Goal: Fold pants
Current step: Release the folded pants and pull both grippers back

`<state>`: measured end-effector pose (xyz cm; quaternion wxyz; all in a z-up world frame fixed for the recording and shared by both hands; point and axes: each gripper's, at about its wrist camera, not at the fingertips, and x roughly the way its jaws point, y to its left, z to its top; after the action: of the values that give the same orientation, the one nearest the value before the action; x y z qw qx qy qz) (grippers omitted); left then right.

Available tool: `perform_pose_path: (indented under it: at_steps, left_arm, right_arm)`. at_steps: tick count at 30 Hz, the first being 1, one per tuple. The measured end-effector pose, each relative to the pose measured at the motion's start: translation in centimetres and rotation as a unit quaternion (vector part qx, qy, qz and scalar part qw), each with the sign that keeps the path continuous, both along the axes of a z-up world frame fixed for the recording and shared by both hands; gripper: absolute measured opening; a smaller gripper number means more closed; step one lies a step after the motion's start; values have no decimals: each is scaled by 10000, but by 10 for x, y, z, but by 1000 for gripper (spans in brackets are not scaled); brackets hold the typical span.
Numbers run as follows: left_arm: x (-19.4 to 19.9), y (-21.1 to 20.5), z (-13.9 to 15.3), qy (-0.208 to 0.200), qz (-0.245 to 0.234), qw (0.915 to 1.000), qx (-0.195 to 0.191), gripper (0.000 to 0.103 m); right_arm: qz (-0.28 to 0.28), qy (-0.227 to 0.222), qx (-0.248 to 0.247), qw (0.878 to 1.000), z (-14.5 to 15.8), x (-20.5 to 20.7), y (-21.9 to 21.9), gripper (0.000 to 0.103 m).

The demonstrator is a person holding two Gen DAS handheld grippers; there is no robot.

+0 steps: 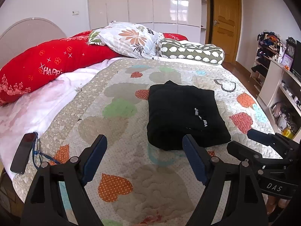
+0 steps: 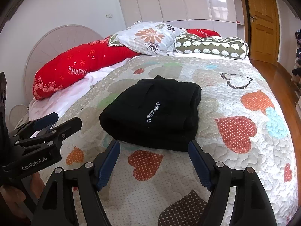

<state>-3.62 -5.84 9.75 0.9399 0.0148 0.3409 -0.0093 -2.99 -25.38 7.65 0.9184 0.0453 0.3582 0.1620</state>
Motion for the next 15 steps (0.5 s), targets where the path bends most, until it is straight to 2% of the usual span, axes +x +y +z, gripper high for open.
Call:
perform_pose_path:
  at_steps: [15]
  left_arm:
    - [4, -12, 10, -117, -127, 9998, 22, 83]
  right_arm:
    - [-92, -81, -15, 9999, 7, -3, -8, 80]
